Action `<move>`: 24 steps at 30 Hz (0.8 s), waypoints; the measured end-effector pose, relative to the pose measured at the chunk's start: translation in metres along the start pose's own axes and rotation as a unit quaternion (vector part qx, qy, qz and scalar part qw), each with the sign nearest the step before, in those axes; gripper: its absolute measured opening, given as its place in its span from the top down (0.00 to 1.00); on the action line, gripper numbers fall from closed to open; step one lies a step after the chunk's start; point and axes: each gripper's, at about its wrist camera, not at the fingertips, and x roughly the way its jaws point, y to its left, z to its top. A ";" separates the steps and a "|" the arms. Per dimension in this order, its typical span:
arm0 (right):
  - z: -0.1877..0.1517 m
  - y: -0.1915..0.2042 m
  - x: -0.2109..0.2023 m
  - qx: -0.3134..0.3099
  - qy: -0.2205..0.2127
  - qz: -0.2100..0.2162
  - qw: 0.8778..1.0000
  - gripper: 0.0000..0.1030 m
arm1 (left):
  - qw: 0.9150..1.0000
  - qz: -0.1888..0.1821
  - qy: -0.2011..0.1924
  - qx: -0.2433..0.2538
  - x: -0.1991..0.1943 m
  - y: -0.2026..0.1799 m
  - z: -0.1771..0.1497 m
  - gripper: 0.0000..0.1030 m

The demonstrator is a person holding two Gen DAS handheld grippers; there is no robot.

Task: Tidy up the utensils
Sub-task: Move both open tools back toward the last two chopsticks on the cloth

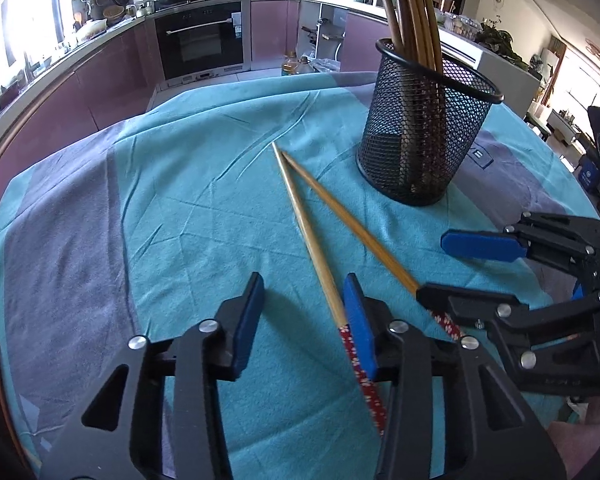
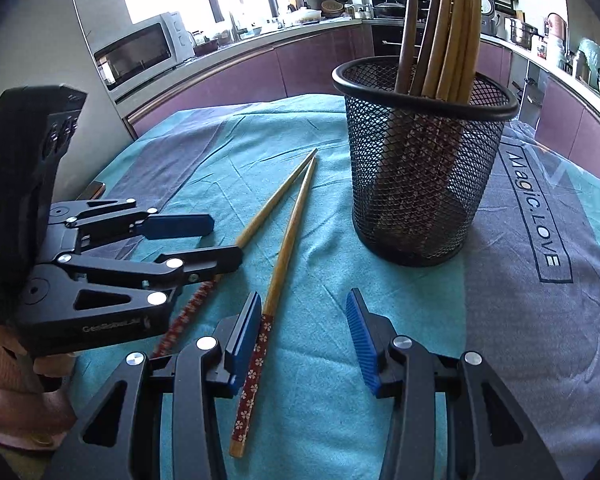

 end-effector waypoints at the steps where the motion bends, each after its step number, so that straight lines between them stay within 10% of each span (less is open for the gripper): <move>1: 0.001 0.001 0.001 -0.001 0.000 0.000 1.000 0.58 | 1.000 0.000 0.001 -0.003 0.000 0.000 -0.001 0.63; 24: 0.027 0.006 0.026 -0.007 0.002 -0.013 1.000 0.77 | 1.000 0.003 0.008 -0.002 0.010 0.006 0.015 0.78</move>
